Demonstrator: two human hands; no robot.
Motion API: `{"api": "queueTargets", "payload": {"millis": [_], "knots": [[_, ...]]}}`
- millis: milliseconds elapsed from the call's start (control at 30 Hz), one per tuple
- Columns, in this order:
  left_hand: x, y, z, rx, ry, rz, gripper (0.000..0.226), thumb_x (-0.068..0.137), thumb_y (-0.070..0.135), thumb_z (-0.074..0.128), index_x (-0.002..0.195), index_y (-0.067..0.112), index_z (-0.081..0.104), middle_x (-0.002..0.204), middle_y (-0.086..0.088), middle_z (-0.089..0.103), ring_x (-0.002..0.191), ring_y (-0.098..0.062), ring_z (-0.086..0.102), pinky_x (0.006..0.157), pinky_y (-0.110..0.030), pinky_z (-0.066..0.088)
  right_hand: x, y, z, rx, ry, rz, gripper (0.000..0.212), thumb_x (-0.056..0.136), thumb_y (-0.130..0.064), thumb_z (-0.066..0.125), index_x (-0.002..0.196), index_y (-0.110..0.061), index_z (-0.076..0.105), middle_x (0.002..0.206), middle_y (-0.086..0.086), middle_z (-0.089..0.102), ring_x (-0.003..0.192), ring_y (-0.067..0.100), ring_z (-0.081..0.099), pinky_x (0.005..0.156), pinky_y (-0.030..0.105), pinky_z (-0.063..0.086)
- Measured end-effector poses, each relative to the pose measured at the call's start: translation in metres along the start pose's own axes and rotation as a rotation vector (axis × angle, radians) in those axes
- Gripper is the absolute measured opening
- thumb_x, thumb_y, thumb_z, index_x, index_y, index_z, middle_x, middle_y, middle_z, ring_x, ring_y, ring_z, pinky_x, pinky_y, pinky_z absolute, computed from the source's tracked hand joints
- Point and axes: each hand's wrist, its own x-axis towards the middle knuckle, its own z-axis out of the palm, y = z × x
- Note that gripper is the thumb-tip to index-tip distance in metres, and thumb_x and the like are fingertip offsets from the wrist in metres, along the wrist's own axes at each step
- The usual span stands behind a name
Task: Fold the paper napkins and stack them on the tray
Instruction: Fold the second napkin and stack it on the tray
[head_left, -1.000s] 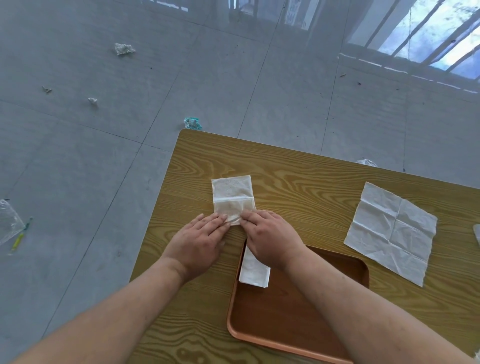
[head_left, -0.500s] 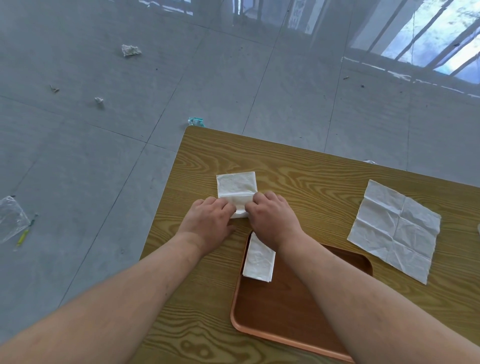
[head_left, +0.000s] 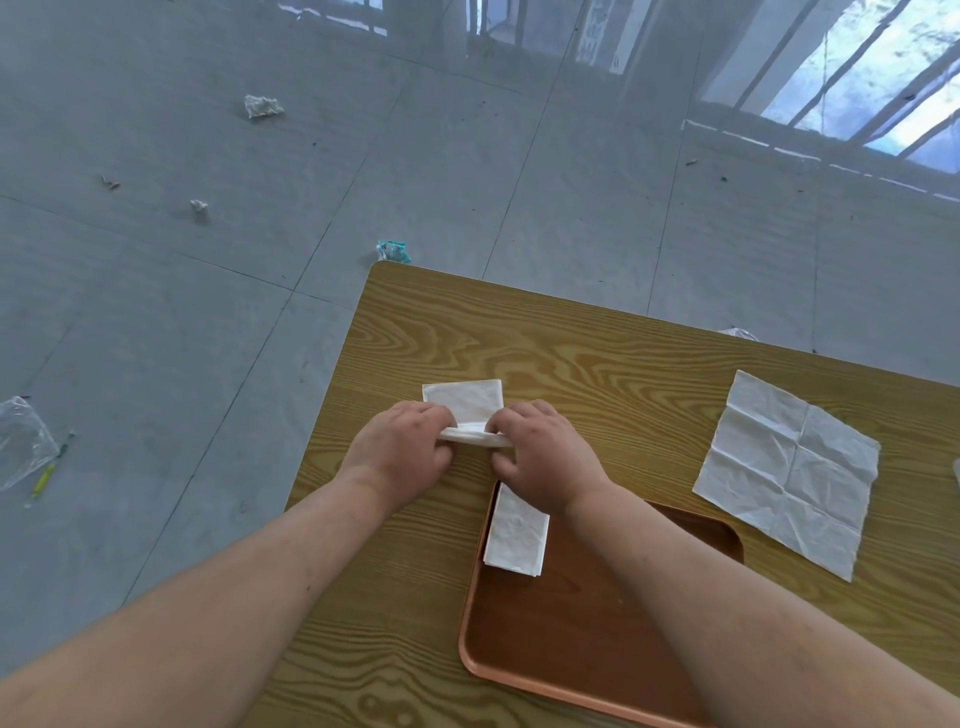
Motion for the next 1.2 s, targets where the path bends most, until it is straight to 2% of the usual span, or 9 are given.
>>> {"api": "queueTargets", "payload": {"millis": [67, 167, 300, 400, 533, 733, 933, 1067, 1200], "knots": [[0.001, -0.002, 0.0, -0.059, 0.01, -0.028, 0.011, 0.092, 0.031, 0.06, 0.1, 0.027, 0.066, 0.099, 0.012, 0.065, 0.1, -0.012, 0.057, 0.079, -0.028, 0.045, 0.007, -0.001, -0.004, 0.136, 0.007, 0.098, 0.012, 0.091, -0.026, 0.058, 0.098, -0.027, 0.067, 0.095, -0.01, 0.066, 0.095, 0.015, 0.056, 0.082, 0.033, 0.049], [0.004, -0.005, 0.001, -0.172, 0.043, -0.108, 0.007, 0.092, 0.037, 0.064, 0.092, 0.031, 0.062, 0.087, 0.016, 0.061, 0.087, -0.008, 0.054, 0.068, -0.026, 0.041, 0.019, -0.002, -0.007, 0.299, -0.012, 0.229, 0.008, 0.09, -0.025, 0.06, 0.087, -0.028, 0.067, 0.072, -0.007, 0.065, 0.065, 0.013, 0.059, 0.061, 0.04, 0.052], [0.01, -0.008, 0.001, -0.288, 0.065, -0.259, 0.008, 0.094, 0.043, 0.062, 0.095, 0.036, 0.06, 0.078, 0.014, 0.064, 0.07, -0.005, 0.059, 0.055, -0.026, 0.04, 0.032, 0.002, -0.007, 0.396, 0.019, 0.311, 0.004, 0.091, -0.028, 0.065, 0.088, -0.028, 0.066, 0.07, -0.007, 0.065, 0.064, 0.011, 0.059, 0.06, 0.033, 0.048], [0.014, -0.011, -0.001, -0.291, 0.061, -0.321, 0.016, 0.094, 0.047, 0.059, 0.086, 0.033, 0.06, 0.074, 0.012, 0.065, 0.067, -0.008, 0.06, 0.052, -0.03, 0.043, 0.041, 0.004, -0.008, 0.438, 0.026, 0.355, 0.011, 0.09, -0.029, 0.066, 0.081, -0.023, 0.064, 0.067, -0.008, 0.061, 0.059, 0.01, 0.052, 0.054, 0.03, 0.042], [0.022, -0.014, -0.003, -0.268, 0.043, -0.382, 0.024, 0.095, 0.049, 0.059, 0.08, 0.03, 0.062, 0.076, 0.011, 0.065, 0.071, -0.008, 0.059, 0.054, -0.03, 0.042, 0.05, 0.005, -0.009, 0.368, 0.023, 0.396, 0.021, 0.09, -0.028, 0.066, 0.078, -0.011, 0.06, 0.072, 0.004, 0.065, 0.063, 0.018, 0.053, 0.056, 0.035, 0.044], [0.029, -0.018, -0.004, -0.22, 0.007, -0.43, 0.027, 0.094, 0.048, 0.061, 0.075, 0.028, 0.062, 0.077, 0.01, 0.065, 0.072, -0.01, 0.059, 0.054, -0.031, 0.04, 0.063, 0.003, -0.011, 0.258, 0.016, 0.416, 0.021, 0.094, -0.036, 0.065, 0.083, -0.02, 0.059, 0.079, -0.004, 0.063, 0.07, 0.015, 0.057, 0.057, 0.032, 0.045], [0.026, -0.019, -0.003, -0.158, 0.007, -0.427, 0.024, 0.089, 0.048, 0.066, 0.076, 0.03, 0.058, 0.079, 0.011, 0.063, 0.074, -0.012, 0.058, 0.059, -0.034, 0.048, 0.07, 0.0, -0.01, 0.188, 0.015, 0.41, 0.017, 0.094, -0.04, 0.064, 0.094, -0.023, 0.062, 0.087, -0.008, 0.064, 0.08, 0.015, 0.061, 0.066, 0.037, 0.053], [0.025, -0.02, -0.004, -0.147, 0.077, -0.426, 0.035, 0.08, 0.053, 0.075, 0.09, 0.031, 0.05, 0.083, 0.012, 0.058, 0.073, -0.01, 0.056, 0.056, -0.032, 0.045, 0.07, 0.0, -0.008, 0.124, 0.074, 0.418, 0.023, 0.091, -0.043, 0.068, 0.101, -0.026, 0.057, 0.087, -0.011, 0.061, 0.08, 0.014, 0.06, 0.061, 0.034, 0.047], [0.031, -0.021, -0.007, -0.109, 0.027, -0.391, 0.045, 0.079, 0.052, 0.075, 0.111, 0.031, 0.051, 0.102, 0.011, 0.054, 0.087, -0.014, 0.056, 0.068, -0.034, 0.05, 0.07, -0.002, -0.005, 0.127, 0.064, 0.405, 0.027, 0.091, -0.04, 0.068, 0.109, -0.022, 0.058, 0.099, -0.006, 0.063, 0.091, 0.018, 0.059, 0.075, 0.039, 0.054]]}}
